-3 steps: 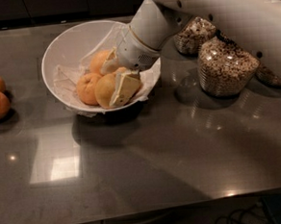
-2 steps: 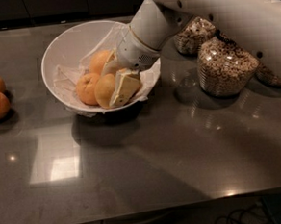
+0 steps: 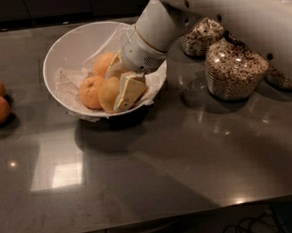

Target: Pick orange from white bowl

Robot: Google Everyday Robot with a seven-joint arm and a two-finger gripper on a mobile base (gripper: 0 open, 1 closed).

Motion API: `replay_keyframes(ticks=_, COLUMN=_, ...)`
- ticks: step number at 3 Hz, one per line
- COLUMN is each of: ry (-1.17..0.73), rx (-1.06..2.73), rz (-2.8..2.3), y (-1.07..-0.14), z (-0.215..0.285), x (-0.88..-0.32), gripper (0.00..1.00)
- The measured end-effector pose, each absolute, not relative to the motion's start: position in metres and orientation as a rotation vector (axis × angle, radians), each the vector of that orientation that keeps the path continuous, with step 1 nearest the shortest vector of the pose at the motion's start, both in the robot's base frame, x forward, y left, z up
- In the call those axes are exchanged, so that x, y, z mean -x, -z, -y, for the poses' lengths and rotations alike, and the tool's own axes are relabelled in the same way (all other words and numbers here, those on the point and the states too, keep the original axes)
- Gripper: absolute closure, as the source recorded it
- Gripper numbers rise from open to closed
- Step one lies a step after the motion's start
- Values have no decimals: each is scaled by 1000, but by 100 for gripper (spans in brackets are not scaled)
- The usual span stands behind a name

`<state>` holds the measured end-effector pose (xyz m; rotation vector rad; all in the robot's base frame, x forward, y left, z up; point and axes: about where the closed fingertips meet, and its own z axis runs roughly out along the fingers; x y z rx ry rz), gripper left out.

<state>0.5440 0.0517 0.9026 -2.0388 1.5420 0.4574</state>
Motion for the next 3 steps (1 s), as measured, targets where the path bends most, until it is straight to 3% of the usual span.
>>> replay_keyframes(ticks=3, ry=-425, rx=2019, rz=-1524, y=-921, z=-47, x=-547, gripper=100)
